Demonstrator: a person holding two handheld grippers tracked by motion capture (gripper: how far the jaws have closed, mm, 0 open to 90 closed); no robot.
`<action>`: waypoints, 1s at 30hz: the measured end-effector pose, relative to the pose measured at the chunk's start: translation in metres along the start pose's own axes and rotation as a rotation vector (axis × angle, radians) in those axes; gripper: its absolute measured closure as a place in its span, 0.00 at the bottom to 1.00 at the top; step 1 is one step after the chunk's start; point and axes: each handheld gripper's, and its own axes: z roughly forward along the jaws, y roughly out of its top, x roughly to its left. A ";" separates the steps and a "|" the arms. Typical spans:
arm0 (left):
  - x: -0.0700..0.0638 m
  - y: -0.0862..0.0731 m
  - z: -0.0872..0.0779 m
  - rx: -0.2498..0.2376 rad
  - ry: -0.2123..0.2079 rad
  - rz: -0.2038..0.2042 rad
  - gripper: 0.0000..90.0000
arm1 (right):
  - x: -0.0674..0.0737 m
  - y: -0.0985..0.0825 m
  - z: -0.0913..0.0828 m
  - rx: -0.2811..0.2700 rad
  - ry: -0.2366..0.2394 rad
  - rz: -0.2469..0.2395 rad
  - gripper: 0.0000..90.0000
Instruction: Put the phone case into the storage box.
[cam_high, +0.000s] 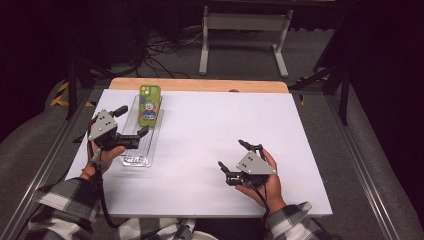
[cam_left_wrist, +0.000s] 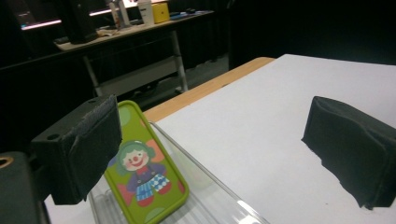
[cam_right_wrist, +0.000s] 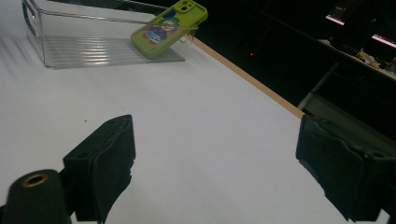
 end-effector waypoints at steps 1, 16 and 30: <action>-0.001 0.000 -0.001 0.001 -0.005 0.001 0.05 | 0.000 0.000 0.000 -0.001 0.000 0.001 0.14; -0.012 -0.001 -0.007 -0.004 -0.029 0.014 0.05 | 0.001 0.002 -0.001 -0.011 -0.005 0.001 0.13; -0.021 0.000 -0.013 -0.013 -0.048 0.026 0.05 | 0.001 0.002 -0.001 -0.017 -0.005 0.000 0.12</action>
